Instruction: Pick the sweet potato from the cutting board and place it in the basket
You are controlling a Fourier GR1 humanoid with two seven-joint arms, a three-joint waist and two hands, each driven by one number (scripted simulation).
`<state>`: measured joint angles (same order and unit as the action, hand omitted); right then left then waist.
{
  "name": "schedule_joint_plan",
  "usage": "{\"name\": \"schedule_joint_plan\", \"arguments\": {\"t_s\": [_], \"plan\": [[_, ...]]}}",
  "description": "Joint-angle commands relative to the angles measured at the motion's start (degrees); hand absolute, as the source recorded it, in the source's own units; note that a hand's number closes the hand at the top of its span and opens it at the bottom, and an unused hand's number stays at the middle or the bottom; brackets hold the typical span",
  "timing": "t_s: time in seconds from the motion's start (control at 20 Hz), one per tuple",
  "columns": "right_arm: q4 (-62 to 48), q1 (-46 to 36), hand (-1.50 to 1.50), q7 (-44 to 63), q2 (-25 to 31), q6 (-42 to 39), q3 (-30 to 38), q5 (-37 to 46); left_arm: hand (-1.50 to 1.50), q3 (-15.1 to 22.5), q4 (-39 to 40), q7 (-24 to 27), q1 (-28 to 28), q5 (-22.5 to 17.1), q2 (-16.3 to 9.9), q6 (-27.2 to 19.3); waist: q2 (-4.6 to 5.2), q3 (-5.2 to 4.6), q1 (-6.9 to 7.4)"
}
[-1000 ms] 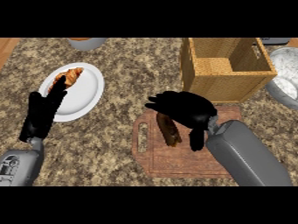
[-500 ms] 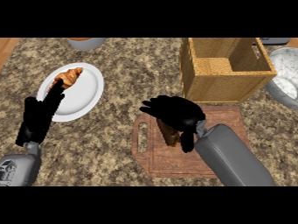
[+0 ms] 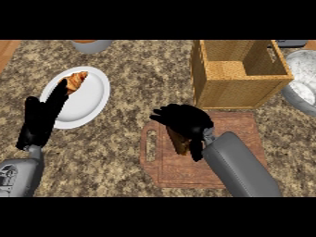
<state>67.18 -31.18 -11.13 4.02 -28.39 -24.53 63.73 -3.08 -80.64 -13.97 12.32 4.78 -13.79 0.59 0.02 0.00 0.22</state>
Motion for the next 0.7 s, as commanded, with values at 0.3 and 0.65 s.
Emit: {"name": "schedule_joint_plan", "arguments": {"t_s": [0.3, 0.65], "plan": [[-2.28, 0.63, -1.5, -1.98, -1.9, -0.18, 2.91, 3.9, 0.0, 0.61, 0.27, -0.23, 0.56, 2.75, 3.56, -1.52, -0.03, 0.0, -0.14], [-9.69, -2.09, 1.5, -8.83, -1.01, 6.98, 1.5, 8.32, 0.0, -1.02, 0.32, -0.64, 1.5, 2.33, 2.36, -0.1, 0.04, 0.01, 0.08]]}}
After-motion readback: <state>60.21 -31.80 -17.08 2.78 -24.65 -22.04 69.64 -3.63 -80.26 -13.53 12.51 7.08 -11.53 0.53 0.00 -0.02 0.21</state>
